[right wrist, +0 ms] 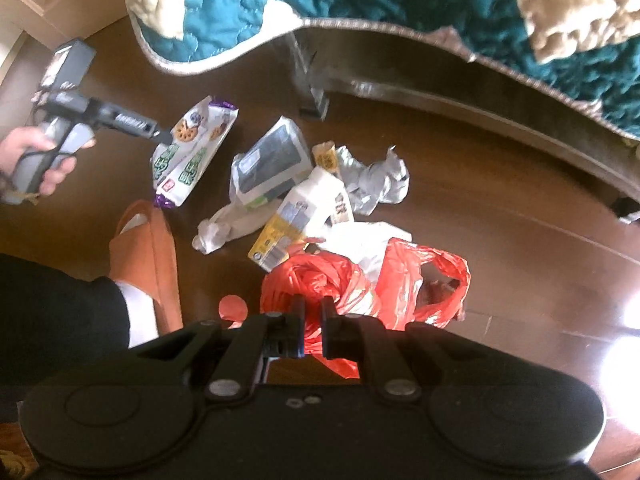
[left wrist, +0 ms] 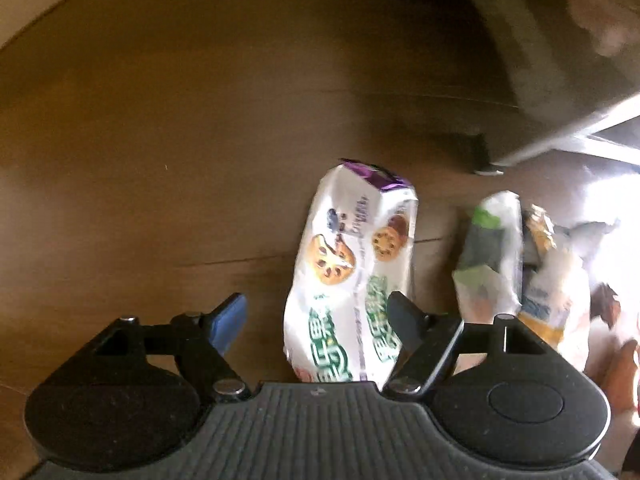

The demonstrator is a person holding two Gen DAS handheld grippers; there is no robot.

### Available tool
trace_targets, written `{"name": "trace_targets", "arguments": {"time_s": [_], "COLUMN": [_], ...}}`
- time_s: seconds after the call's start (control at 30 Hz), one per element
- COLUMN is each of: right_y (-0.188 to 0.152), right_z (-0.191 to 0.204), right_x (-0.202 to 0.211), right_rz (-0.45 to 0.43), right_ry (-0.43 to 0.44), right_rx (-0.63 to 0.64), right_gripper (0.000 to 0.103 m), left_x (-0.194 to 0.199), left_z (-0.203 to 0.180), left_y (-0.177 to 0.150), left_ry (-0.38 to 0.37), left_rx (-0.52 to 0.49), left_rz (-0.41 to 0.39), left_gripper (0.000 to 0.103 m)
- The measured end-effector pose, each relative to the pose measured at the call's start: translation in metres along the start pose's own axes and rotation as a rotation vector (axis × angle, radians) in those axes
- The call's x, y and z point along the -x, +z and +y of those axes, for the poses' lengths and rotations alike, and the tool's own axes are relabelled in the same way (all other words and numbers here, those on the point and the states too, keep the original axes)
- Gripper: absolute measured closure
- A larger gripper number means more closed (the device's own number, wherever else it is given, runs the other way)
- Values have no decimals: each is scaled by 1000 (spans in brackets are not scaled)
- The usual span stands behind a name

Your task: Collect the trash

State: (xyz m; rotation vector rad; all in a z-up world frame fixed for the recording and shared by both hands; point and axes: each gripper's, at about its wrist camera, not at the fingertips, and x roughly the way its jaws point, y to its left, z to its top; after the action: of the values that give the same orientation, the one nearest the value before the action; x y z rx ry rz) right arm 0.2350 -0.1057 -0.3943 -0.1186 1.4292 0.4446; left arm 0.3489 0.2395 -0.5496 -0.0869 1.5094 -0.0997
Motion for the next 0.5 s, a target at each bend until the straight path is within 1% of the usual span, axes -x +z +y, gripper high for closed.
{"name": "trace_targets", "arguments": {"time_s": [0.07,0.13,0.23,0.3,0.33,0.37,0.43,0.47,0.5], "right_y": [0,0,0,0,0,0,0,0,0], "right_z": [1,2,-2,-3,-4,-4,-4,-4,-4], "right_x": [-3,-6,-9,-10,-11,-11,-12,-12,-12], "right_rz": [5,10,20,23,24,23,21,19,18], "right_ry": [9,14,14,15,14,14,17,14,14], "right_rx": [-4,-3,-12,-20,-22,-24,-27,-27,-27], "right_gripper": [96,96,96,96,96,96,96,96,96], "left_x": [-15,-28,-41,-46,-47,-48,-50,-49,-48], "left_z": [-1,-6,-11,-15,-19,-22,-25,-27,-29], "left_y": [4,5,6,6,5,5,4,4,3], "left_ry": [-26,-9,-6,13,19,24,29,28,27], "left_rx": [11,-1,7,-16,-39,-47,-40,-39,-39], "left_rz": [29,46,60,68,62,63,67,60,46], "left_gripper": [26,26,26,31,46,63,80,87,92]}}
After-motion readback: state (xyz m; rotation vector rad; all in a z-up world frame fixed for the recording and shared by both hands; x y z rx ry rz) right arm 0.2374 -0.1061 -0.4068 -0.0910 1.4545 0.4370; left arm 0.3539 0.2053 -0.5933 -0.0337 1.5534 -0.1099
